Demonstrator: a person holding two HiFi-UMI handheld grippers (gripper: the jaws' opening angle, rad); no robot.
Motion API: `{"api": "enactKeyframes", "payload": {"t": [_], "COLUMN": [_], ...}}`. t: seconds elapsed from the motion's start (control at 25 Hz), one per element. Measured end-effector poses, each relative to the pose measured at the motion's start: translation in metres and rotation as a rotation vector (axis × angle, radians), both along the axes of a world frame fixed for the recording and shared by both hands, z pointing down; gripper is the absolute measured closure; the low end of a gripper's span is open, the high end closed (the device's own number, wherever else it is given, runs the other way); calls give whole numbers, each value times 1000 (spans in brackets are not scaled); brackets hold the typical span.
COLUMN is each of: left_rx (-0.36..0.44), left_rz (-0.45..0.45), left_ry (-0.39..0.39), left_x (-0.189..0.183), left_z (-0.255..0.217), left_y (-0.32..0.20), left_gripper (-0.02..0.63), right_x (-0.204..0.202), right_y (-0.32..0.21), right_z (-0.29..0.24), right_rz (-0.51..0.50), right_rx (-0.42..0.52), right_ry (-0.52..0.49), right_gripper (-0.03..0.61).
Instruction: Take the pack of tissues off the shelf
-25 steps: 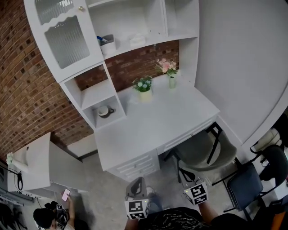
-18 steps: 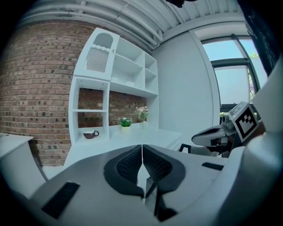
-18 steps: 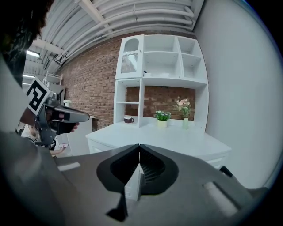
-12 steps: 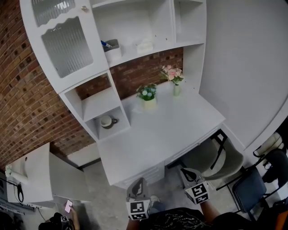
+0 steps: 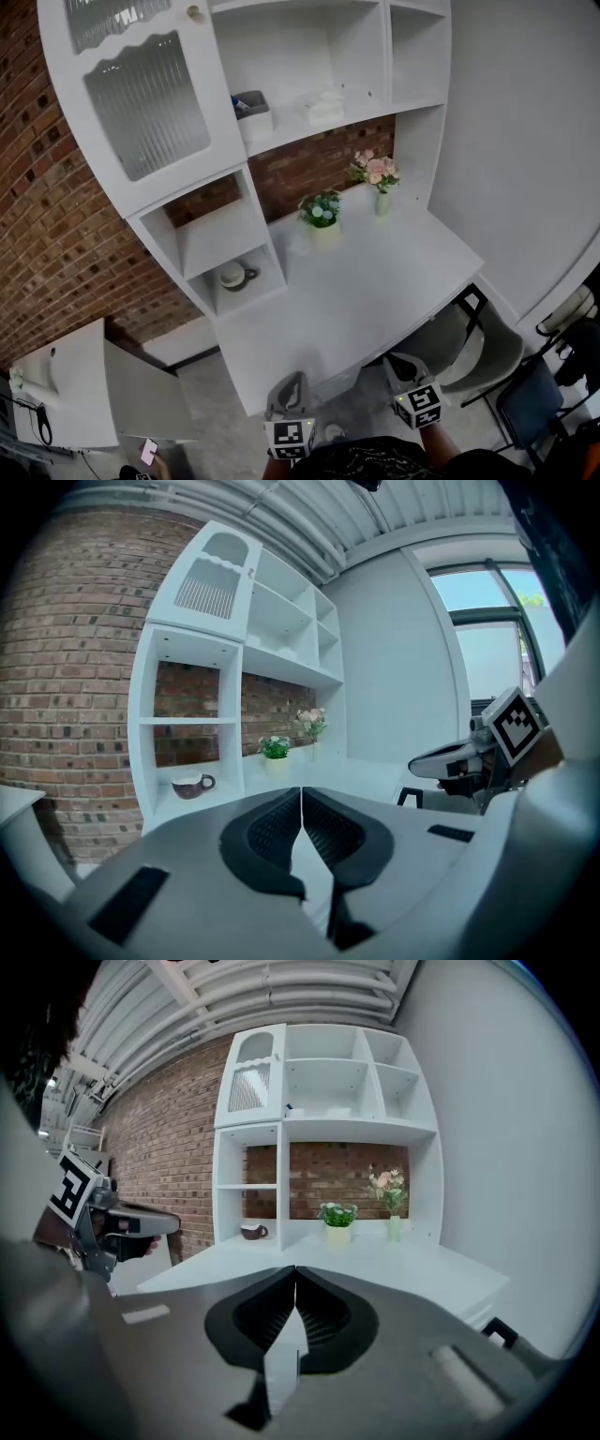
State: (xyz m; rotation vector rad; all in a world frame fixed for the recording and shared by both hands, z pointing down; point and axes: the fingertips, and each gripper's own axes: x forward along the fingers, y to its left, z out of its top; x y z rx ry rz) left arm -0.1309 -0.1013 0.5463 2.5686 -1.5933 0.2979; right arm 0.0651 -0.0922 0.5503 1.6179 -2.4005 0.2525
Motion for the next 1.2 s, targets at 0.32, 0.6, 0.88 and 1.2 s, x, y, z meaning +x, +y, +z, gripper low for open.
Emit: {"api": "enactKeyframes", "payload": {"t": [0.32, 0.6, 0.88, 1.2], "left_rx": [-17, -12, 0, 1], "left_rz": [39, 62, 5, -91], "left_ry": [13, 18, 53, 39], "left_x": [-14, -15, -19, -35], "left_z": [-7, -15, -19, -25], "left_y": [-31, -47, -64, -93], "left_gripper": [601, 601, 601, 601], "right_x": [-16, -16, -8, -4], "right_y": [-27, -40, -55, -98], "right_z": [2, -4, 2, -8], "right_rz": [46, 61, 75, 29], "right_rx": [-11, -19, -29, -13], "right_ry": [-49, -63, -80, -42], "right_gripper": [572, 572, 572, 572]}}
